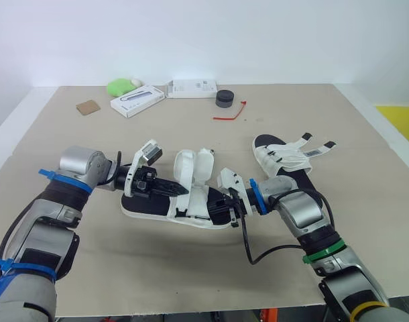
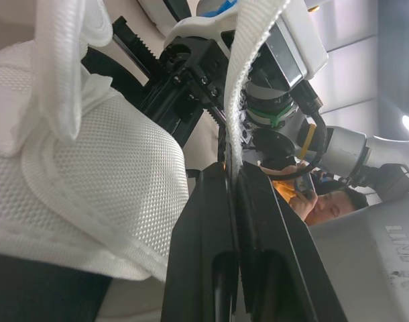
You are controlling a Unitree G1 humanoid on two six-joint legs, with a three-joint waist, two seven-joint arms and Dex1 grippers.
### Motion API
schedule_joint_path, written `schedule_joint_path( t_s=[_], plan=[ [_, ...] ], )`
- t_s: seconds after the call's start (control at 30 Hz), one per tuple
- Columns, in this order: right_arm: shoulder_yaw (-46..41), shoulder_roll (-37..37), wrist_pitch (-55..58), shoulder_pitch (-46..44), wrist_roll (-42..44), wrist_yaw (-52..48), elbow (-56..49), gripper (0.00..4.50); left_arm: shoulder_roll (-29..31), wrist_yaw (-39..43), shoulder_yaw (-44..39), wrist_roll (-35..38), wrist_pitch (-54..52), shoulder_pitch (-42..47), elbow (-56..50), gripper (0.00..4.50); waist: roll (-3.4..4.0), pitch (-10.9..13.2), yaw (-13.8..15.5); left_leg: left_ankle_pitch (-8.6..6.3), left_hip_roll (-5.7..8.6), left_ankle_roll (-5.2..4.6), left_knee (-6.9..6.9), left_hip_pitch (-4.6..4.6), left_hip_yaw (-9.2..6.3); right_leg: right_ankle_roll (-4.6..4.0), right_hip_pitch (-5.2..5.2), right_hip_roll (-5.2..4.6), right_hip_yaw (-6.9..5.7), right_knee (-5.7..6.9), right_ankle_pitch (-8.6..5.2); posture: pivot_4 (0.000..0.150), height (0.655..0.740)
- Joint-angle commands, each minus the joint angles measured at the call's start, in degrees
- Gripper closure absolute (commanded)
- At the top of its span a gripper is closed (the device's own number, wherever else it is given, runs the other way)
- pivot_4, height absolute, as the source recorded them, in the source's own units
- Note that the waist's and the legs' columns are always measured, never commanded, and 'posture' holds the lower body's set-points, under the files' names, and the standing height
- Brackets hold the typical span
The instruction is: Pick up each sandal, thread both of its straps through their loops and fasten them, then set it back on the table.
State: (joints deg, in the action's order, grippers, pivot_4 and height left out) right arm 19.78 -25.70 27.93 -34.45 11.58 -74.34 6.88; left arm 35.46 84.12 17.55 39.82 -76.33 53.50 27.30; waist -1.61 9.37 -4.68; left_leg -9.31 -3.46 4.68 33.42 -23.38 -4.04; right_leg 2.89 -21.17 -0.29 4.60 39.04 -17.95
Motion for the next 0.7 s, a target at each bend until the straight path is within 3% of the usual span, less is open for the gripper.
schedule_joint_path(
  t_s=[0.03, 0.4, 0.7],
  plan=[
    [4.51, -0.53, 2.75, 3.35, -2.26, 0.47, 2.66, 4.5, -0.07, 0.58, -1.01, -0.23, 0.86, -0.15, -0.4, 4.38, 0.0, 0.0, 0.0, 0.0, 0.0, 0.0, 0.0, 0.0, 0.0, 0.0, 0.0, 0.0, 0.0, 0.0, 0.0, 0.15, 0.74],
    [4.55, -0.38, 2.9, 2.96, -2.23, 0.61, 2.88, 4.5, -4.04, -4.06, -7.41, 1.62, -2.01, 0.52, 4.23, 4.38, 0.0, 0.0, 0.03, -0.01, 0.0, -0.02, 0.01, 0.01, 0.0, 0.0, 0.02, 0.0, -0.01, 0.0, -0.01, 0.15, 0.74],
    [4.43, -0.56, 3.21, 3.33, -1.94, 0.69, 2.58, 4.5, -4.25, -6.65, -9.65, 2.72, -5.85, -2.04, 0.8, 4.38, 0.0, 0.0, 0.02, -0.01, 0.0, -0.02, 0.03, 0.01, 0.0, 0.0, 0.03, 0.0, 0.0, 0.01, 0.0, 0.15, 0.74]
  ],
)
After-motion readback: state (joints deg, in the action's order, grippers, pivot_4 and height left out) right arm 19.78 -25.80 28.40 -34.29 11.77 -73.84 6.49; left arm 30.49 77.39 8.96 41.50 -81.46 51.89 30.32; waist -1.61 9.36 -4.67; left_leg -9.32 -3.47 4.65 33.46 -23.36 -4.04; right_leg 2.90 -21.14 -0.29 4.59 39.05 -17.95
